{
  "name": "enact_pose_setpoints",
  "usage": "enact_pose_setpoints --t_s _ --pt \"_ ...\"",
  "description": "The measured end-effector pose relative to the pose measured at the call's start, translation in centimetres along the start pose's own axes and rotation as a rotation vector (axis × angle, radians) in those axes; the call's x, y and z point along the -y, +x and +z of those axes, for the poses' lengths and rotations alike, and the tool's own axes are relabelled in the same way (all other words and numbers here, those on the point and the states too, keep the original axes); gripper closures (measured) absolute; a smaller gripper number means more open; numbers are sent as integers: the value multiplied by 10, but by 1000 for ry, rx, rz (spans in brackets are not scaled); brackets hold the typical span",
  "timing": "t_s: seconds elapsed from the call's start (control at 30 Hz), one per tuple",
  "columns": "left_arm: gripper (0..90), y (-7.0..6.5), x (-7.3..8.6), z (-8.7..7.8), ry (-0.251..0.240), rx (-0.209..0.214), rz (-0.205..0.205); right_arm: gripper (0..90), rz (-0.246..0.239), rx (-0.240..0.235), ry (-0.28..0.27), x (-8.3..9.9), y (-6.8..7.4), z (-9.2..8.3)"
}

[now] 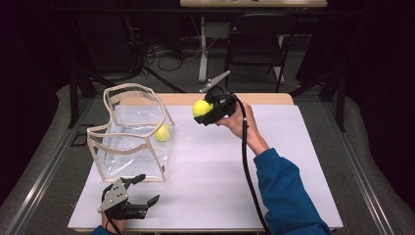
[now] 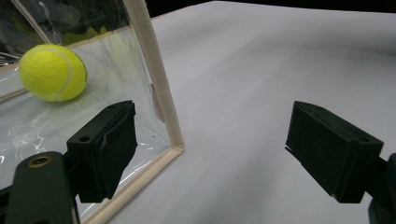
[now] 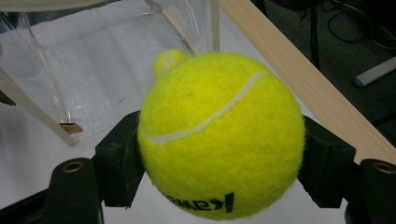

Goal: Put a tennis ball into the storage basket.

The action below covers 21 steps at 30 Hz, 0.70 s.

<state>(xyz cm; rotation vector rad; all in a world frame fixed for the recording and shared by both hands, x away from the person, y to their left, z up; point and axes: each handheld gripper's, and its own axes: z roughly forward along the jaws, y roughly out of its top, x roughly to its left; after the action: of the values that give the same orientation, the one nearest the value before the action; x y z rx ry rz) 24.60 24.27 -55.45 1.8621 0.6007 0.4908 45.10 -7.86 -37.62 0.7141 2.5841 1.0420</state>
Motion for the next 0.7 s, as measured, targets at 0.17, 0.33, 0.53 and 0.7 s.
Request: enact_pose_setpoints --t_s 0.17,0.33,0.53,0.7 --pt "161 0 0 0 -1 -1 0 261 5 1 -18 -2 1 -1" --pt "161 0 0 0 0 0 0 261 2 0 -29 -3 3 -2" --pt "161 0 0 0 -1 -1 0 261 2 4 -44 -7 4 -4" --pt "161 0 0 0 -1 -1 2 261 -2 10 -58 -11 5 -7"
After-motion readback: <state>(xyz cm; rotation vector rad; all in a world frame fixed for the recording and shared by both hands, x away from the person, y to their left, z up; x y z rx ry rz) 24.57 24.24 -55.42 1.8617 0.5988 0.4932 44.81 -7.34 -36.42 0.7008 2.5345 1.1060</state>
